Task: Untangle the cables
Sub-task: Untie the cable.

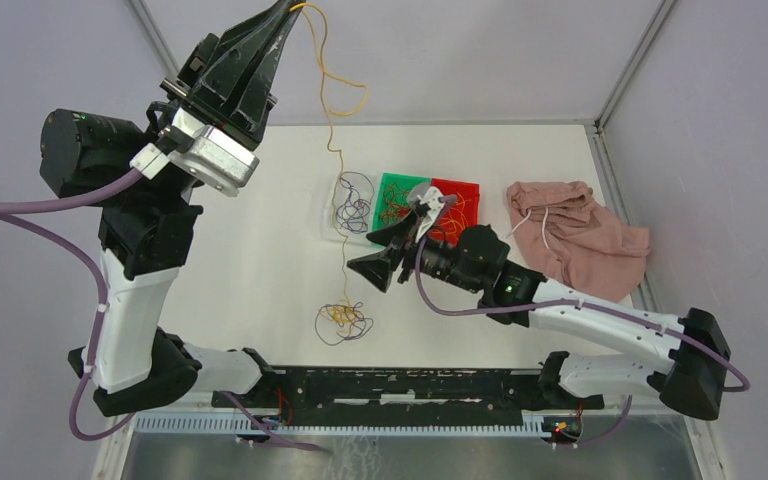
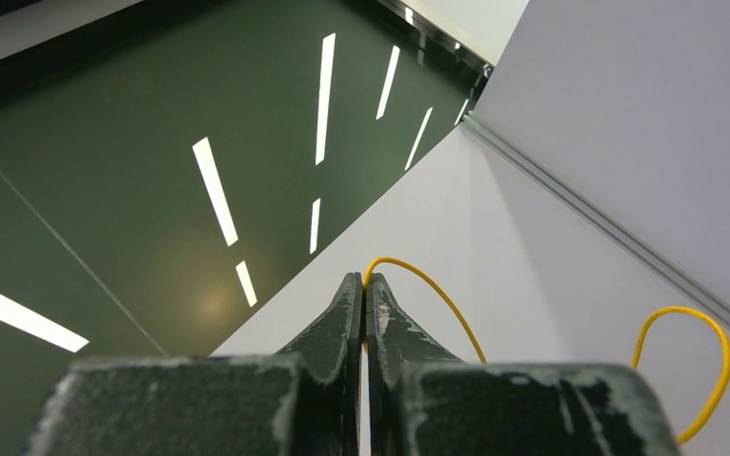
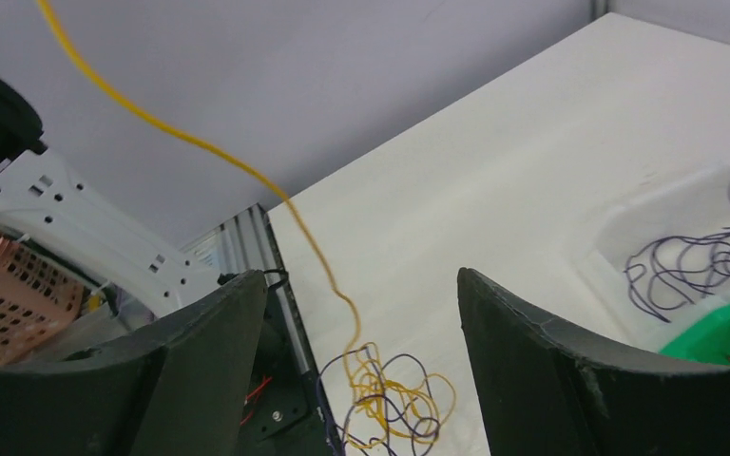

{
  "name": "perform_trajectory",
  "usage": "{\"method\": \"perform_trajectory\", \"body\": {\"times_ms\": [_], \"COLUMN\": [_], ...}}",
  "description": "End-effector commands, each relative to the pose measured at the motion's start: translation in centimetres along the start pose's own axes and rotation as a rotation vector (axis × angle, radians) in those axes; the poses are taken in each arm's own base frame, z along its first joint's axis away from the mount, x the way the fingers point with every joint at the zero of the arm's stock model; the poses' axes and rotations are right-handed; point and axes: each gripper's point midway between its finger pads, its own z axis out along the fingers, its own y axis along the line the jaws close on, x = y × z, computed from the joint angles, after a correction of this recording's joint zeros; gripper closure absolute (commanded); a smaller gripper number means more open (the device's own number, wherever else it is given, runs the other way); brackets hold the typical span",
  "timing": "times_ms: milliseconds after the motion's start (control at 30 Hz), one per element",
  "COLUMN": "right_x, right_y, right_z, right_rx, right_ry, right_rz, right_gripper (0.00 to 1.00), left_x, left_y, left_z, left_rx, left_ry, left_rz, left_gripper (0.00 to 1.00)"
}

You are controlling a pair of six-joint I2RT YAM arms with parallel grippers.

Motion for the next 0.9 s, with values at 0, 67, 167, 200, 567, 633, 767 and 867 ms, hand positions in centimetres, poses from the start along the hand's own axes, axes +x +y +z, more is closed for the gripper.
{"method": "perform_trajectory", "body": {"times_ms": [0, 67, 167, 200, 567, 633, 767, 867], "right_x": [-0.5, 0.2, 1.5, 2.2, 16.6, 18.6, 21.2, 22.5], "right_y": [3.8, 3.6, 2.6, 2.1, -5.0, -6.2, -8.2, -9.3], "right_z": [1.9, 2.9, 4.5, 4.9, 3.6, 2.6, 0.6, -1.2], "right_rx": [-0.124, -0.111, -0.072, -0.049, 0.155, 0.194, 0.265, 0.318], "right_ry": [0.000, 0.023, 0.059, 0.078, 0.298, 0.319, 0.353, 0.372], "right_rz": [-0.071, -0.070, -0.067, -0.063, 0.047, 0.055, 0.051, 0.047], "right_gripper": [0.20, 0.22, 0.27, 0.30, 0.50, 0.51, 0.51, 0.50], "left_x": [-1.2, -1.5, -1.8, -2.0, -3.6, -3.8, -4.6, -5.9], "left_y": [1.7, 1.9, 2.2, 2.3, 4.9, 6.0, 8.9, 10.8], "left_z": [-0.3, -0.3, -0.3, -0.3, 0.2, 0.2, -0.1, -0.6], "left_rx": [-0.046, -0.047, -0.050, -0.051, -0.136, -0.175, -0.298, -0.374], "left_ry": [-0.023, -0.030, -0.040, -0.044, -0.100, -0.096, -0.087, -0.099], "left_rz": [0.078, 0.080, 0.102, 0.107, 0.219, 0.271, 0.395, 0.514], "left_gripper": [0.97, 0.97, 0.97, 0.97, 0.97, 0.97, 0.97, 0.97]}}
